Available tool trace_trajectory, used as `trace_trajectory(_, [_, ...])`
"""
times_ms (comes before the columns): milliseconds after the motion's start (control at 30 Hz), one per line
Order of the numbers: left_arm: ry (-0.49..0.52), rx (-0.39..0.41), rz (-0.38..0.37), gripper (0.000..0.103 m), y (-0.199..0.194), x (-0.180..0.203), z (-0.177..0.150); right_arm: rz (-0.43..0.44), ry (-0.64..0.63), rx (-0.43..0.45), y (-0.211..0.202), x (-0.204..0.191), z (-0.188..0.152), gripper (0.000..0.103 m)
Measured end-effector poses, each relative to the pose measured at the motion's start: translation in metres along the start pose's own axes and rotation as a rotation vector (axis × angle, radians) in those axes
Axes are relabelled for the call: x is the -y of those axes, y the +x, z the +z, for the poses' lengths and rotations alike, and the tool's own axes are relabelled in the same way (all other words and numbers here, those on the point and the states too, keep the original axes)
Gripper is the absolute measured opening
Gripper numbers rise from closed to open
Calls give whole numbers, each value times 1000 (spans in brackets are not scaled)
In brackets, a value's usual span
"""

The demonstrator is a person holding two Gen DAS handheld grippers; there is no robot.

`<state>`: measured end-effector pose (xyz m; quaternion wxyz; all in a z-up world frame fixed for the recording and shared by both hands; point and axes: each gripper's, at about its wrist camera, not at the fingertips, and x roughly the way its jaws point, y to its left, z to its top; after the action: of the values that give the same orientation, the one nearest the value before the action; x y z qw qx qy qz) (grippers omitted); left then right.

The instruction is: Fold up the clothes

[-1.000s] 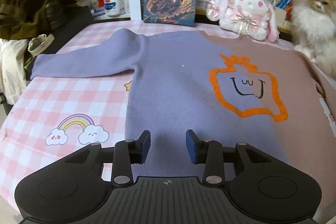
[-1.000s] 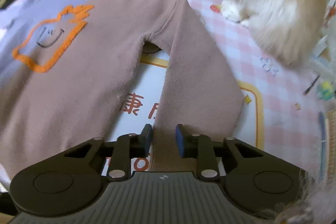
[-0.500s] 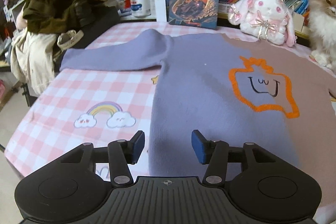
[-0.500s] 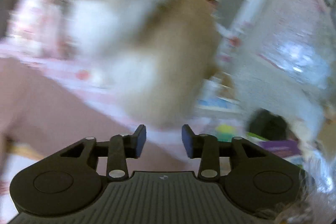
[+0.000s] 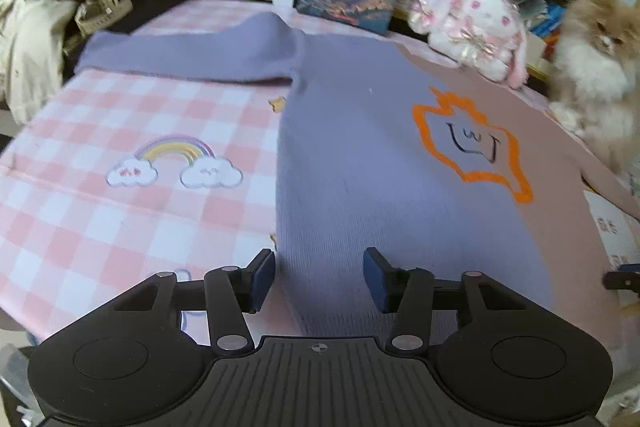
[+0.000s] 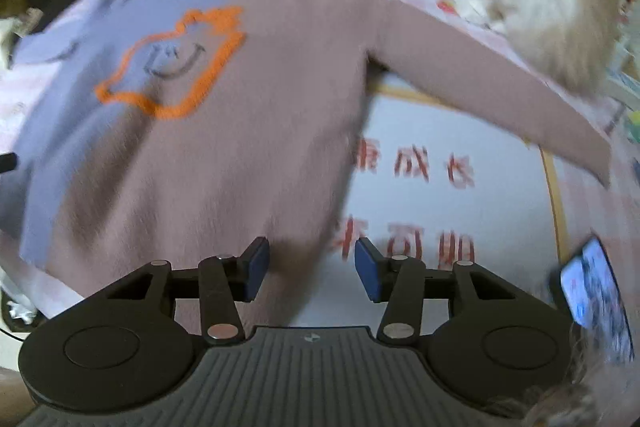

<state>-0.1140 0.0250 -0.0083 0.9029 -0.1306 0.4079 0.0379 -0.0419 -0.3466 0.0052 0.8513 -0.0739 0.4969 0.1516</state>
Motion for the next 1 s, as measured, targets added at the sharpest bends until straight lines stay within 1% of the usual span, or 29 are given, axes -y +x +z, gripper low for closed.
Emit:
trace_trajectory(33, [5, 0, -10, 42, 0, -2, -1, -3, 18, -1, 0, -1, -3, 42])
trace_trajectory(67, [14, 1, -14, 30, 0, -3, -1, 13, 39, -5, 1, -3, -3, 25])
trace_trajectory(100, [32, 1, -11, 22, 1, -2, 0, 30, 50, -5, 1, -7, -5, 17])
trace_trajectory(133, [54, 0, -5, 14, 3, -2, 2, 25, 44, -3, 0, -12, -6, 16])
trace_trajectory(167, [76, 0, 2, 11, 5, -1, 3, 20, 38, 0, 0, -17, -7, 12])
trace_trajectory(200, [107, 4, 3, 9, 8, 2, 5, 10, 37, 4, -1, -20, -8, 11])
trace_trajectory(300, [208, 21, -8, 8, 17, 15, 12, -46, 50, 23, -4, -21, -13, 10])
trace_trajectory(433, [273, 5, -48, 7, 17, 26, 11, -127, 93, 43, -2, -16, -13, 9])
trace_trajectory(500, [280, -9, -68, 7, 10, 24, 7, -169, 98, 52, 0, -15, -9, 9])
trace_trajectory(600, [265, -19, -80, 7, 1, 15, 0, -192, 116, 58, 1, -12, -7, 10])
trace_trajectory(767, [245, -20, -90, 7, -2, 2, 2, -212, 116, 57, -1, -19, -10, 10])
trace_trajectory(1000, [266, -21, -104, 8, 1, 1, 4, -230, 154, 73, -1, -25, -13, 10])
